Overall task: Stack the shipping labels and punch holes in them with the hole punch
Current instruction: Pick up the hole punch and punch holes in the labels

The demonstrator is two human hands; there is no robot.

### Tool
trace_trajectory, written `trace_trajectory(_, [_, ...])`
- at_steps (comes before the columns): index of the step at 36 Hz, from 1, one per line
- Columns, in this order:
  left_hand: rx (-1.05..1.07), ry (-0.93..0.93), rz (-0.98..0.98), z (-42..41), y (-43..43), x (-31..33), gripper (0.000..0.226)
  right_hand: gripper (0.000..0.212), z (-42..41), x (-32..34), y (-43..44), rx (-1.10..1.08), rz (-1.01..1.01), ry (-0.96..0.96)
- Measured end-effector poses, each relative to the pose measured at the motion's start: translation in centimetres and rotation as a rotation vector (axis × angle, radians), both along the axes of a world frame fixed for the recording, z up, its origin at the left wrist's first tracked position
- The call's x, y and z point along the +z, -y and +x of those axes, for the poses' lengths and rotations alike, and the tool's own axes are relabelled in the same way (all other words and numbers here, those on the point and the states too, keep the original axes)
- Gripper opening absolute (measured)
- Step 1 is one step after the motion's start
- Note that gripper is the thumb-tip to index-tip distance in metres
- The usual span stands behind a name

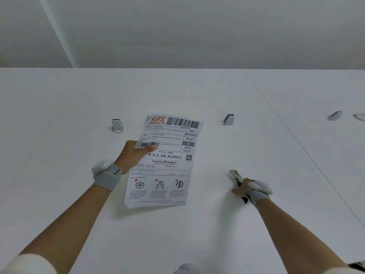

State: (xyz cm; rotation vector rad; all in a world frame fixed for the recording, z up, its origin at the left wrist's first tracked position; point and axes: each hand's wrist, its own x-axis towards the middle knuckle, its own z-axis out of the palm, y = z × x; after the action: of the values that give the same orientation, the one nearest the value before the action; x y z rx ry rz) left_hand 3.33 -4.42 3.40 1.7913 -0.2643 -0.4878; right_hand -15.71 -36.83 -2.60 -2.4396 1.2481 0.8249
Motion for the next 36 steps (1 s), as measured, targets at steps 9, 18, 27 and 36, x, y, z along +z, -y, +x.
trace_trajectory(9, [-0.067,0.021,0.015,2.0,-0.5,1.8,0.013,0.029,2.4,0.4,-2.6,-0.069,-0.009,0.269])
trace_trajectory(18, [-0.187,0.013,0.106,3.4,-0.7,4.7,0.026,0.025,4.3,1.4,-4.4,0.125,-0.009,0.520])
trace_trajectory(27, [-0.239,0.026,0.122,3.1,-0.7,5.6,0.016,0.028,4.6,2.4,-4.6,0.215,0.017,0.649])
trace_trajectory(36, [-0.273,0.014,0.132,3.0,-0.7,5.2,0.014,0.020,5.4,3.3,-4.7,0.235,0.033,0.671])
